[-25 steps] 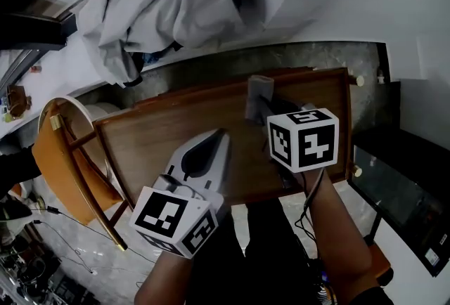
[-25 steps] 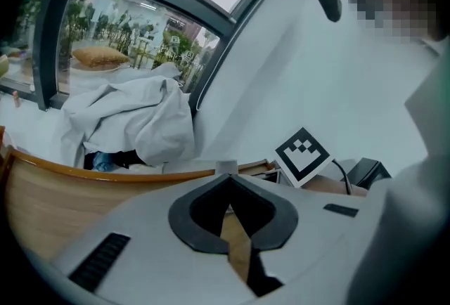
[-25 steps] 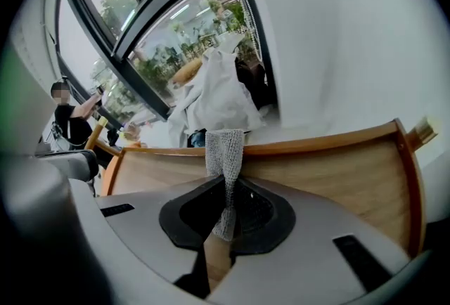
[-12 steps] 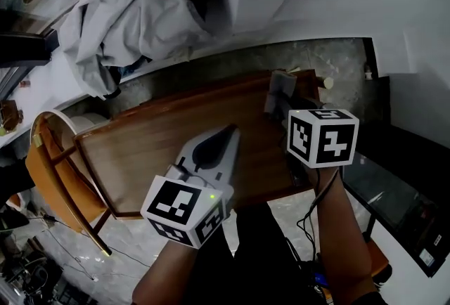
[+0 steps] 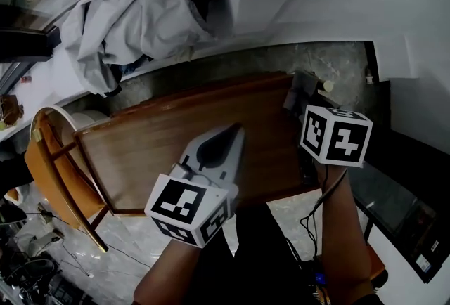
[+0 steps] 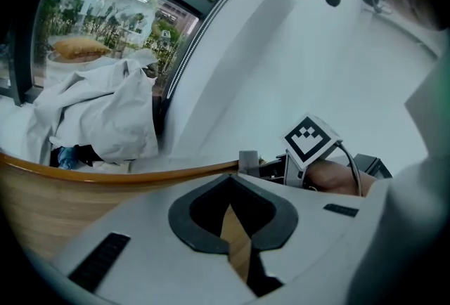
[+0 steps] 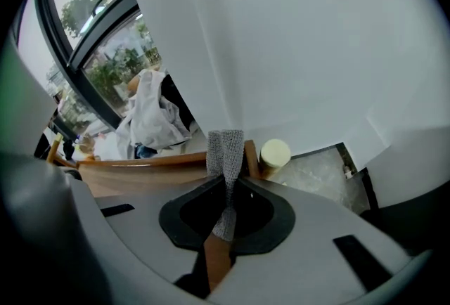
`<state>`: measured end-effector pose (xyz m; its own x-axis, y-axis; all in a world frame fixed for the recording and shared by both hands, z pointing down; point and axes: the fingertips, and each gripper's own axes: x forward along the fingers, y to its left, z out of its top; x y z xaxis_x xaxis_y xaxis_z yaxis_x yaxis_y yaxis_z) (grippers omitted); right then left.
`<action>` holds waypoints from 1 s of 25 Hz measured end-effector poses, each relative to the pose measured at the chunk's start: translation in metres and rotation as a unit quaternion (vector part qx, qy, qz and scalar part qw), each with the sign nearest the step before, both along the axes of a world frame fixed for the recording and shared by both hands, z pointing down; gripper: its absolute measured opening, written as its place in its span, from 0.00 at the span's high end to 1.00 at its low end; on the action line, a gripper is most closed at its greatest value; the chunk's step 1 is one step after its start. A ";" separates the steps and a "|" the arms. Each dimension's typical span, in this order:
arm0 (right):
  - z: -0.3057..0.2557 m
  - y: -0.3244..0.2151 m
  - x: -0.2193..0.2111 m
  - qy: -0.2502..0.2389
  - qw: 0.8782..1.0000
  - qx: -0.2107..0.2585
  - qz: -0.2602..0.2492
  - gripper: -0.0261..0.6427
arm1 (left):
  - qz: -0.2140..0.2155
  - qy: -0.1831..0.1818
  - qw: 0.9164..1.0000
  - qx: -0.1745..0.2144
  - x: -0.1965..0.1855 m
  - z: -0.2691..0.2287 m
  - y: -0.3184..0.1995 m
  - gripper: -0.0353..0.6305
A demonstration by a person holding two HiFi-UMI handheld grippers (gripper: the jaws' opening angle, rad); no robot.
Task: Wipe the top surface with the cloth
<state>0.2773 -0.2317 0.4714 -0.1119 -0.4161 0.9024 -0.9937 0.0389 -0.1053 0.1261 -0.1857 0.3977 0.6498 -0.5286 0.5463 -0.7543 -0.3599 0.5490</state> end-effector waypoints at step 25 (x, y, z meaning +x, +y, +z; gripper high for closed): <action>-0.031 0.122 -0.494 -0.282 0.922 -0.015 -0.265 0.90 | -0.206 -0.025 0.978 0.036 -0.347 -0.103 0.092 0.93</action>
<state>-0.2164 -0.1095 0.4409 -0.7472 -0.1444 0.6488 -0.6232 0.4917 -0.6082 -0.2205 -0.0933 0.2951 0.3483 -0.7779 0.5231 -0.8682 -0.0573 0.4929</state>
